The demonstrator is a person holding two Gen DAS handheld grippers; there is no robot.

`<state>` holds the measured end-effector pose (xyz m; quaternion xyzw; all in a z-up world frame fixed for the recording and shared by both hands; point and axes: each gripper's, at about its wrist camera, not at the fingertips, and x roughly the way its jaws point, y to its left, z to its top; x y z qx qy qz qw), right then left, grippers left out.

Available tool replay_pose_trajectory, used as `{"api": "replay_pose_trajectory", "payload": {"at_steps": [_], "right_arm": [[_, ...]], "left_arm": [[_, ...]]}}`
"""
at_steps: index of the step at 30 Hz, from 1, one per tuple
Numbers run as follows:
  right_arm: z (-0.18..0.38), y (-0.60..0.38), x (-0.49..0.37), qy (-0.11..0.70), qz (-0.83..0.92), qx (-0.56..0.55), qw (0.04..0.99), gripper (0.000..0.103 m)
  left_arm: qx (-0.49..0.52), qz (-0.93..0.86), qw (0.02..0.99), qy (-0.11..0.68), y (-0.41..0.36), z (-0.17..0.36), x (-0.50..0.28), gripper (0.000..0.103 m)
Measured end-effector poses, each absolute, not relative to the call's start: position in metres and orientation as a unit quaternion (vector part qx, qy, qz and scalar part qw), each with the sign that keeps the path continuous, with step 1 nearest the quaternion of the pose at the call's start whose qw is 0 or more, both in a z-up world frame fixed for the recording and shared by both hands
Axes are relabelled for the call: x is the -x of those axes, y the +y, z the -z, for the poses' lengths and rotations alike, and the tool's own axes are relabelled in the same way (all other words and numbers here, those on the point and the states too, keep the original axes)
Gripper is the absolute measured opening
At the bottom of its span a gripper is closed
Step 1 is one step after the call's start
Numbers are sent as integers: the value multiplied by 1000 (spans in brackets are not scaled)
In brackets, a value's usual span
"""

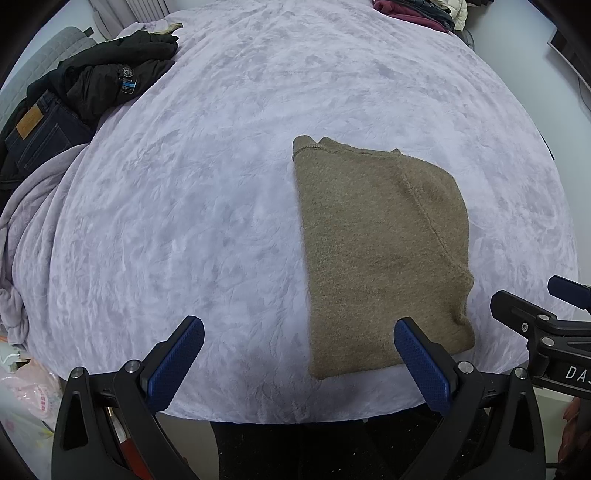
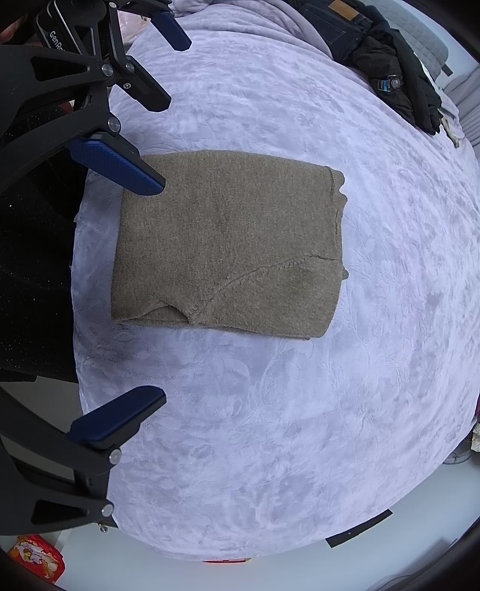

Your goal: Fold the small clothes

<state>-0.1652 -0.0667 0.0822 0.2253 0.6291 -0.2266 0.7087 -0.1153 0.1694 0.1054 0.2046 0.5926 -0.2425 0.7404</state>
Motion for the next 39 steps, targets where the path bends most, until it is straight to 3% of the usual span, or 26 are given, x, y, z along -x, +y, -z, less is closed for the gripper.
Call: {"api": "replay_pose_trajectory", "payload": {"at_steps": [39], "right_arm": [[-81,-67,165,630,227,-224,708,103]], "left_arm": [[-208,232,742,593,174,-98,113,103]]}}
